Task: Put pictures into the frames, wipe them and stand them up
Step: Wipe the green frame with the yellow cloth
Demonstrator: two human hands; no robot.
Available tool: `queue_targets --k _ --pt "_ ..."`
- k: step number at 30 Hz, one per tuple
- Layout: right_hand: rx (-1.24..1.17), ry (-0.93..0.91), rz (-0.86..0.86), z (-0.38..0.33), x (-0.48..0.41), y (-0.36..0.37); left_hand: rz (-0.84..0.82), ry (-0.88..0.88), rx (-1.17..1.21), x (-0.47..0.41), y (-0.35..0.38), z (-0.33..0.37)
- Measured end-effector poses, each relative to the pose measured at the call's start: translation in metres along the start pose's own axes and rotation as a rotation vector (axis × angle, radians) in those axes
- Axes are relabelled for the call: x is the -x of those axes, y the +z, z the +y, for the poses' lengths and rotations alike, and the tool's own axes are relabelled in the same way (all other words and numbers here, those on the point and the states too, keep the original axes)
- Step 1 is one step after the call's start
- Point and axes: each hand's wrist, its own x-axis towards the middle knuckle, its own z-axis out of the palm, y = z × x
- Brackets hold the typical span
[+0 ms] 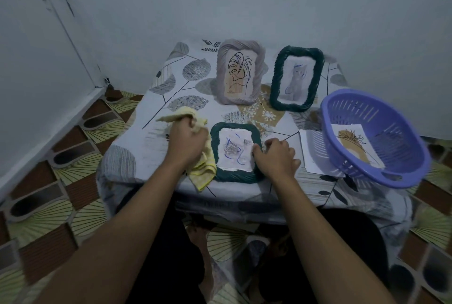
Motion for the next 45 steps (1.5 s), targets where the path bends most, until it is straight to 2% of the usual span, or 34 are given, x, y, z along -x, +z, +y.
queue_targets --k 3,7,10,13,17,19,21,26,30,33,37,41,43,45 --pt "0.012 -0.029 0.017 0.002 0.001 0.001 -0.080 0.078 -0.108 0.010 0.013 -0.006" --pt "-0.046 -0.046 0.018 0.000 -0.001 0.002 -0.038 0.106 -0.098 0.012 0.019 -0.012" --pt "-0.171 0.031 0.004 -0.004 -0.005 0.003 -0.025 0.081 -0.064 0.010 0.019 -0.017" --pt "-0.423 0.086 -0.014 -0.010 -0.004 -0.001 0.031 0.024 -0.051 0.010 0.021 -0.017" --pt "-0.862 0.101 -0.138 -0.018 0.005 -0.010 0.264 -0.081 -0.037 0.009 0.018 -0.010" --pt "-0.993 0.139 -0.215 -0.022 0.008 -0.016 0.366 -0.067 -0.019 0.008 0.014 -0.006" --pt "-1.091 0.159 -0.247 -0.026 0.010 -0.021 0.399 0.014 -0.025 0.008 0.010 -0.004" --pt "-1.233 0.132 -0.226 -0.028 0.013 -0.029 0.238 0.288 -0.161 0.007 0.006 0.007" --pt "-1.315 0.080 -0.200 -0.031 0.017 -0.025 -0.040 0.495 -0.230 0.011 0.010 0.021" --pt "-1.396 0.019 -0.218 -0.033 0.020 -0.025 -0.311 0.488 -0.210 0.028 0.013 0.036" --pt "-1.376 -0.027 -0.130 -0.036 0.019 -0.032 -0.484 0.452 -0.341 0.052 0.026 0.036" --pt "-1.387 -0.057 -0.140 -0.038 0.025 -0.037 -0.463 0.669 -0.472 0.051 0.035 0.030" --pt "-1.356 -0.107 -0.159 -0.041 0.030 -0.035 -0.386 0.659 -0.566 0.036 0.037 0.029" --pt "-1.359 -0.152 -0.194 -0.047 0.037 -0.034 -0.265 0.561 -0.598 0.021 0.038 0.032"
